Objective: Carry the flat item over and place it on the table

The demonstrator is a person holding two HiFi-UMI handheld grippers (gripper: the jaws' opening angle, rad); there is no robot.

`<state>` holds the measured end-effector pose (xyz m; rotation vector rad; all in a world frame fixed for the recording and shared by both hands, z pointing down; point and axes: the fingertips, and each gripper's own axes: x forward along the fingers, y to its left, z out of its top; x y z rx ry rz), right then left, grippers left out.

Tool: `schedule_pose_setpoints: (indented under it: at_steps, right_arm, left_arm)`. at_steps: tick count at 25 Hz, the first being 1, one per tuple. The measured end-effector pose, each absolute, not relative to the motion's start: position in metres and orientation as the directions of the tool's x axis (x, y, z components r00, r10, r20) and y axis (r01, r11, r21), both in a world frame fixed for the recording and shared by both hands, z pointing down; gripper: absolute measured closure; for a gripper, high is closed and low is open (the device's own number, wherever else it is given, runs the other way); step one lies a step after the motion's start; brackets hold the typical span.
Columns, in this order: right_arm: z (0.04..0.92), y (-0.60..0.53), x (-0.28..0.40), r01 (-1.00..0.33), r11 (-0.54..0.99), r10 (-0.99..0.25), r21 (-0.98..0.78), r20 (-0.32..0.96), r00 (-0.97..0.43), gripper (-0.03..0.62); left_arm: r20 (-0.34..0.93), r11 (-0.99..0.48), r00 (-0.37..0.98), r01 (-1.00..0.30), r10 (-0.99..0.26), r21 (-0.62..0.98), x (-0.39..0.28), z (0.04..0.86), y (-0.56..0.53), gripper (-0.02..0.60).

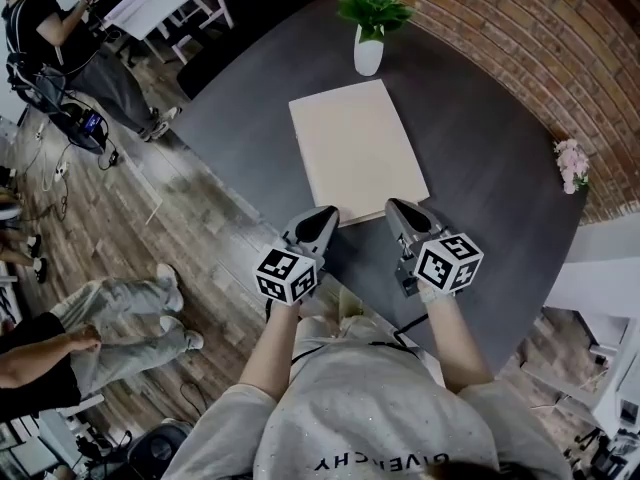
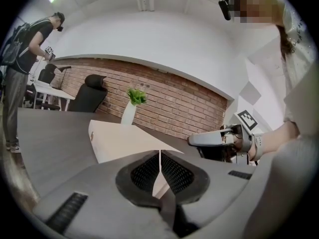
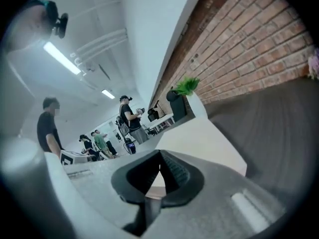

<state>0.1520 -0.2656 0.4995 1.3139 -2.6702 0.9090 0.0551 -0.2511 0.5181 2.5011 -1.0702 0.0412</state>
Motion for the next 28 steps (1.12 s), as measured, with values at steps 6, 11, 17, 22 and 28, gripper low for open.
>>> schedule_pose_setpoints:
  at_steps: [6,11,17,22,28]
  right_arm:
    - [0.467,-0.271,0.153,-0.785,0.554,-0.750,-0.277,0.243,-0.615,0.597]
    - [0.443,-0.277,0.158,-0.805,0.563,-0.777,-0.185,0.213,-0.593,0.597]
    - [0.428,-0.277,0.170,-0.818,0.551,-0.796,-0.164,0.190,-0.574,0.597]
    - [0.418,-0.279,0.170,-0.821,0.551,-0.804,-0.149,0.168,-0.570,0.597]
    - [0.407,-0.284,0.168,-0.828,0.550,-0.813,-0.112,0.154,-0.561,0.597]
  left_arm:
    - [0.155,-0.594,0.666,-0.729,-0.729,0.340,0.036,0.500,-0.260,0.574]
    - [0.127,-0.579,0.637,-0.753,-0.760,0.313,0.022,0.481,-0.270,0.574]
    - [0.091,-0.573,0.619,-0.765,-0.780,0.295,0.015,0.460,-0.272,0.574]
    - [0.068,-0.558,0.596,-0.781,-0.800,0.280,0.003,0.448,-0.277,0.574]
    - [0.046,-0.539,0.566,-0.805,-0.823,0.248,-0.010,0.433,-0.282,0.574]
